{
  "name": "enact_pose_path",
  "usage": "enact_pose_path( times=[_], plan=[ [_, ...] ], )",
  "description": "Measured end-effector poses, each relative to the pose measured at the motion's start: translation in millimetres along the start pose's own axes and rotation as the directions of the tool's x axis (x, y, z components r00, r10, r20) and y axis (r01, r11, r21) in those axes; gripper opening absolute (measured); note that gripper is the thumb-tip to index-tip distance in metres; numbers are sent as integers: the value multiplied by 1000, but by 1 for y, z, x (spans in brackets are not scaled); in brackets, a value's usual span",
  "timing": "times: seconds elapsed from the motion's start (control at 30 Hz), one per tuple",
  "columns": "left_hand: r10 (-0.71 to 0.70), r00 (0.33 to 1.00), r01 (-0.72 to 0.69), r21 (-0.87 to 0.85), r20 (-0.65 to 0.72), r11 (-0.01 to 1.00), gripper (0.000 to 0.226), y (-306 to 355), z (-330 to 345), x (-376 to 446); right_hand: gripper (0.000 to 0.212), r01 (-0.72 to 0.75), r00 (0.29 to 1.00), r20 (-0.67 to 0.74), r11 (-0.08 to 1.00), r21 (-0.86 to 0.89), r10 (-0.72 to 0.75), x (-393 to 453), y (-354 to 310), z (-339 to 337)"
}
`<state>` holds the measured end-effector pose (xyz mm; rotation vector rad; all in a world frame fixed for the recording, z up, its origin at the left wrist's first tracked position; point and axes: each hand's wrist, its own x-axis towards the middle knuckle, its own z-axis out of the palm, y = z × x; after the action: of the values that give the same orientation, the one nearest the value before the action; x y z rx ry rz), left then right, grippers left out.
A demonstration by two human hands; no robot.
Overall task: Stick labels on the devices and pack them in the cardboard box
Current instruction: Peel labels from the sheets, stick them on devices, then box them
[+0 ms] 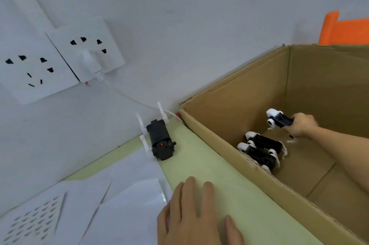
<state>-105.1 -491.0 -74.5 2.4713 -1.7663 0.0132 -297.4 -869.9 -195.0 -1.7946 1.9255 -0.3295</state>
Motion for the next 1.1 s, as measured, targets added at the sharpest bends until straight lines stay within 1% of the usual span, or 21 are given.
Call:
enact_pose_path(
  times=[0.1,0.2,0.3,0.33,0.37,0.43,0.47,0.57,0.63,0.73,0.83,0.9,1.0,1.1],
  plan=[
    [-10,999,9,-23,-50,1000,58,-1,5,4,38,-13,999,-50,995,-97,8,6,5,23],
    [-19,998,18,-26,-52,1000,57,-2,5,6,37,2,1000,-26,993,-115,-5,4,12,38],
    [-7,997,7,-6,-79,1000,57,-1,5,5,31,79,995,64,995,-58,-76,-1,16,43],
    [-5,996,5,5,-94,1000,57,0,6,4,34,93,992,86,996,-14,-92,-2,18,43],
    [-6,995,7,10,-103,1000,57,0,7,3,42,101,990,94,994,33,-103,-2,20,43],
    [-13,994,13,-1,-106,1000,57,2,8,2,57,100,993,56,991,85,-105,-3,26,44],
    [-14,994,14,-2,-110,1000,58,3,8,3,58,92,995,38,991,92,-96,-3,29,46],
    [-10,992,11,3,-126,1000,57,3,9,2,44,86,996,2,992,94,-86,0,34,52],
    [-5,991,5,2,-131,1000,56,3,11,2,44,98,995,-13,989,108,-97,3,33,56],
    [9,991,-7,10,-130,1000,56,2,12,2,44,114,993,0,990,77,-115,8,31,62],
    [17,987,-13,25,-161,1000,57,0,14,5,48,138,990,22,990,7,-139,10,34,61],
    [10,986,-10,6,-165,1000,57,0,15,6,55,141,988,68,988,-59,-137,11,33,57],
    [31,988,-33,-9,-153,999,56,-3,13,5,75,102,985,146,990,-101,-86,9,23,45],
    [56,990,-61,-35,-131,998,53,-5,10,4,78,132,985,131,982,-133,-114,3,9,26]
  ],
)
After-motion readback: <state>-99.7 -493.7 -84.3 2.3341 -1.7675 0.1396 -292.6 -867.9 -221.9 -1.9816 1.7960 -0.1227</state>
